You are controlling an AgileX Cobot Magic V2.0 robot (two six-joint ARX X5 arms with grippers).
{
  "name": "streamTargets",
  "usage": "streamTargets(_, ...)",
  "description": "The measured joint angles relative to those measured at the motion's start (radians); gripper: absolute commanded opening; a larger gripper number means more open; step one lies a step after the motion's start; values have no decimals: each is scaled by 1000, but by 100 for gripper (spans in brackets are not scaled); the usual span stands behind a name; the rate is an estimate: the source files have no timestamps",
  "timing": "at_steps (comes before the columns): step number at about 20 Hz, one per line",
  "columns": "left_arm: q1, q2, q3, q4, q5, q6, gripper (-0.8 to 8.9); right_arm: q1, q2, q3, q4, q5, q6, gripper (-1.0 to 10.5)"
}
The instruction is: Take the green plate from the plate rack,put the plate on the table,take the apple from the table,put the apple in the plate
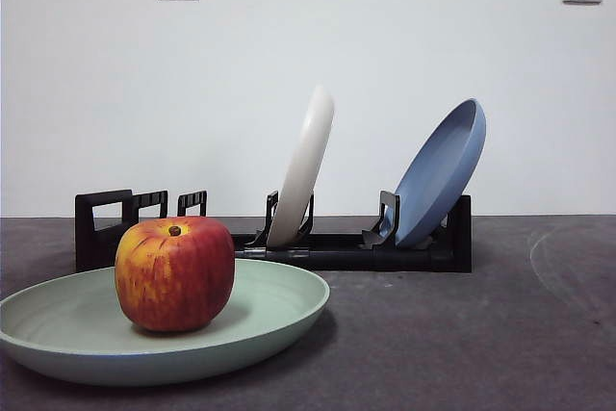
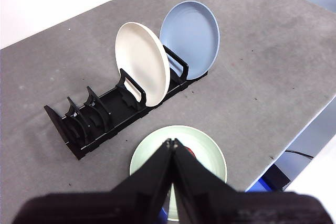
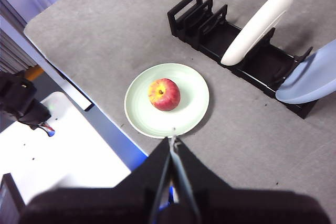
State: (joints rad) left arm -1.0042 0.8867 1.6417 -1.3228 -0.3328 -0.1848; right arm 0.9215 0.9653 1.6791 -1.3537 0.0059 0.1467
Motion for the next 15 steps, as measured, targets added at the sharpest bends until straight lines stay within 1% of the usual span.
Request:
streamTargets(12,0,64,0,0,0,0,-3,0,32,0,0,39,0,-12)
streamTargets(14,19,73,0,0,1,0,-5,0,35,0,0,39,0,-12)
streamTargets(15,51,76,0,6,1,0,-4,0,37,0,0,39,0,-12)
